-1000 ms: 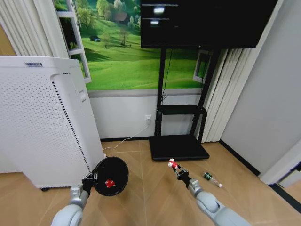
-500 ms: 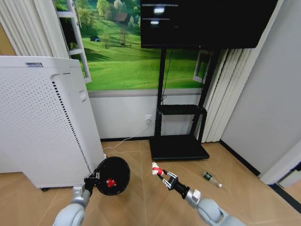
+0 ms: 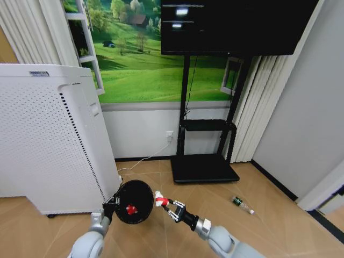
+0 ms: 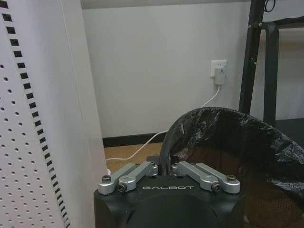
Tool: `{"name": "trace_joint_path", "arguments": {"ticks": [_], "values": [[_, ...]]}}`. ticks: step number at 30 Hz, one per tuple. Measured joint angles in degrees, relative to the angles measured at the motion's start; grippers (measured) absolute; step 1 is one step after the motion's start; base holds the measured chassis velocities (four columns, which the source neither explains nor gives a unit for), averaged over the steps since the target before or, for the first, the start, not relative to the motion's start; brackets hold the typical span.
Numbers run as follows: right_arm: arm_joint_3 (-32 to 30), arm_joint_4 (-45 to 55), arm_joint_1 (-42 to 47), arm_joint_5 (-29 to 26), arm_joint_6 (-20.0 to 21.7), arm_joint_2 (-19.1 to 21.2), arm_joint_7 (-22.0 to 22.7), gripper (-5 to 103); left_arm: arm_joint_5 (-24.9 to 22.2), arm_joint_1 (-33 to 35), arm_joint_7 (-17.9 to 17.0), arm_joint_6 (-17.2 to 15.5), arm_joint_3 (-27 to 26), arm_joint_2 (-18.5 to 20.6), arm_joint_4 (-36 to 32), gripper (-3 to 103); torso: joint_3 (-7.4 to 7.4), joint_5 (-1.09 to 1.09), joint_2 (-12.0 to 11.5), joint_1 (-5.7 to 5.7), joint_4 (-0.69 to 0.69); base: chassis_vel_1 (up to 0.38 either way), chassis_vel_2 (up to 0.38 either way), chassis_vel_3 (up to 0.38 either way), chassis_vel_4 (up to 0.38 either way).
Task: Pick up the trash bin and place the garbage on the floor into it.
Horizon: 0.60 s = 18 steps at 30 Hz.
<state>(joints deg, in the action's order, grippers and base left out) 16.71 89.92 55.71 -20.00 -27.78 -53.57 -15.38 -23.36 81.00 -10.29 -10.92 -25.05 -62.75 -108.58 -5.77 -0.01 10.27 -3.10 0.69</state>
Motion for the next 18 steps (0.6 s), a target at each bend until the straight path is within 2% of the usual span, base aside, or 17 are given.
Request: {"name": "trace_joint_path", "arguments": {"ticks": [5,8,12,18], "values": [[5.36,-5.27,-5.31,0.39,-0.47,-3.43,0.3,31,0.25,-0.69,-0.16,-0.08,0.97,-0.2,0.98,6,0.0,0.0,0.0,0.0,-0.01,0.0,0.0,0.0,0.0],[6.42,-6.31,-6.68,0.42,-0.48,-4.33,0.36,31,0.37,-0.71,-0.15,-0.08,1.04,-0.2,1.29,6,0.0,0.0,0.0,0.0,-0.01,0.0,0.0,0.0,0.0],[9.95,-9.45,-11.52,0.3,-0.49,-8.42,1.15,31,0.46,-0.9,-0.13,-0.08,1.19,-0.21,1.65,6,-0.01,0.0,0.0,0.0,-0.02,0.0,0.0,0.0,0.0],[12.82,-10.03,-15.05,-1.19,-0.11,-10.55,2.06,31,0.21,-1.26,-0.11,-0.08,1.11,0.09,1.88,6,0.0,0.0,0.0,0.0,-0.02,0.0,0.0,0.0,0.0]]}}
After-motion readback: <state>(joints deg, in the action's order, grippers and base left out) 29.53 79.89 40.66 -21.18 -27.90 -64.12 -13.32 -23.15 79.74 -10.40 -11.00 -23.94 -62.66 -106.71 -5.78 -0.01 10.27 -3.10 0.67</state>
